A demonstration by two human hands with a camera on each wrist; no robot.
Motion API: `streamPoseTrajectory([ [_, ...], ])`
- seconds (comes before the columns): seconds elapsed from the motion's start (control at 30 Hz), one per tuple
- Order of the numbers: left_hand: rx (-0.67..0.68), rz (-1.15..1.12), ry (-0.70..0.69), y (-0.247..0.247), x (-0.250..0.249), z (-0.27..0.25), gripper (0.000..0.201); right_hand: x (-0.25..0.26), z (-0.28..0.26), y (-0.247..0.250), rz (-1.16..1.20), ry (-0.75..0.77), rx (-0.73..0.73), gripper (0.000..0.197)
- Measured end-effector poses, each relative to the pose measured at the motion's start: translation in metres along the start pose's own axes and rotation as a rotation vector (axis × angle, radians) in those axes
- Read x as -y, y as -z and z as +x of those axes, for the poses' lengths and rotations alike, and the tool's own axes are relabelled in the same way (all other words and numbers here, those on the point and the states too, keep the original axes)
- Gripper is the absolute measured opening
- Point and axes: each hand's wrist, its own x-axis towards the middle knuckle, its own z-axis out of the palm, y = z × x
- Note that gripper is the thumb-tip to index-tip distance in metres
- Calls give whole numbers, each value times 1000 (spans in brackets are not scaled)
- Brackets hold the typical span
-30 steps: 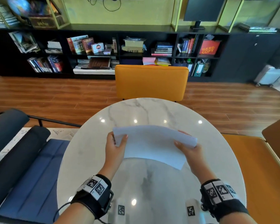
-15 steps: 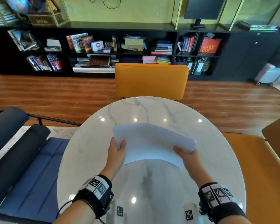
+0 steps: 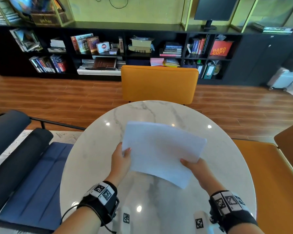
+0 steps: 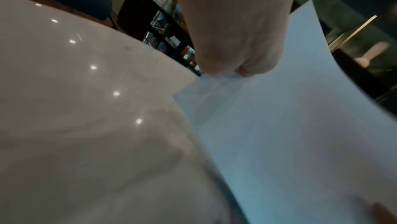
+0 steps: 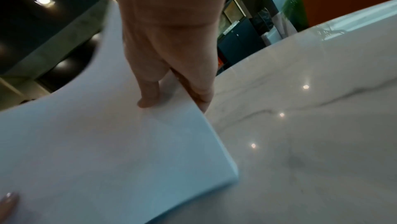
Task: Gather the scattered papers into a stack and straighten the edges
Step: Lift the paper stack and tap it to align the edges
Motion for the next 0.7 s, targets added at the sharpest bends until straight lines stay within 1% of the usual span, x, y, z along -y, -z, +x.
streamPoseTrajectory([
  [0.03, -10, 64, -67, 3, -9, 1, 28, 2, 1, 2, 14, 27, -18, 38],
  [0.07, -12, 129, -141, 6, -19, 3, 28, 7, 2, 4, 8, 58, -84, 55],
  [0.1, -6, 189, -210, 10, -31, 4, 27, 14, 2, 6, -32, 98, -185, 76],
  [0.13, 2, 247, -281, 14, -43, 5, 26, 24, 0, 9, -89, 157, -259, 92],
  [0.17, 12, 305, -360, 17, -55, 7, 23, 36, -3, 10, -146, 245, -278, 100],
  [0.2, 24, 363, -445, 18, -68, 10, 21, 50, -9, 9, -194, 356, -240, 101],
  [0.23, 45, 423, -521, 19, -79, 12, 18, 65, -16, 5, -240, 460, -164, 99],
  [0.27, 65, 474, -587, 19, -91, 14, 17, 82, -24, 0, -276, 530, -73, 92],
  [0.3, 79, 513, -641, 18, -101, 15, 16, 96, -30, -5, -304, 561, 4, 81],
  [0.33, 86, 543, -692, 17, -110, 15, 15, 108, -34, -10, -312, 578, 64, 65],
  [0.4, 75, 569, -786, 16, -125, 13, 15, 124, -41, -18, -255, 584, 105, 26],
  [0.43, 53, 557, -825, 16, -129, 12, 14, 128, -42, -21, -194, 578, 102, 14],
  [0.47, 19, 535, -860, 17, -130, 12, 13, 130, -43, -23, -126, 574, 100, 8],
  [0.5, -28, 511, -882, 18, -130, 14, 13, 129, -44, -24, -62, 568, 96, 8],
  [0.53, -95, 482, -880, 20, -127, 15, 15, 128, -44, -25, -10, 558, 90, 9],
  [0.57, -173, 435, -837, 21, -123, 18, 23, 125, -43, -25, 38, 539, 82, 9],
  [0.6, -246, 352, -750, 23, -118, 20, 39, 121, -42, -25, 82, 520, 75, 9],
  [0.63, -274, 232, -612, 23, -110, 22, 58, 118, -40, -24, 122, 500, 66, 9],
  [0.67, -237, 86, -442, 24, -105, 21, 73, 115, -38, -23, 156, 482, 61, 9],
  [0.7, -150, -68, -286, 22, -100, 20, 78, 112, -38, -22, 181, 467, 61, 9],
])
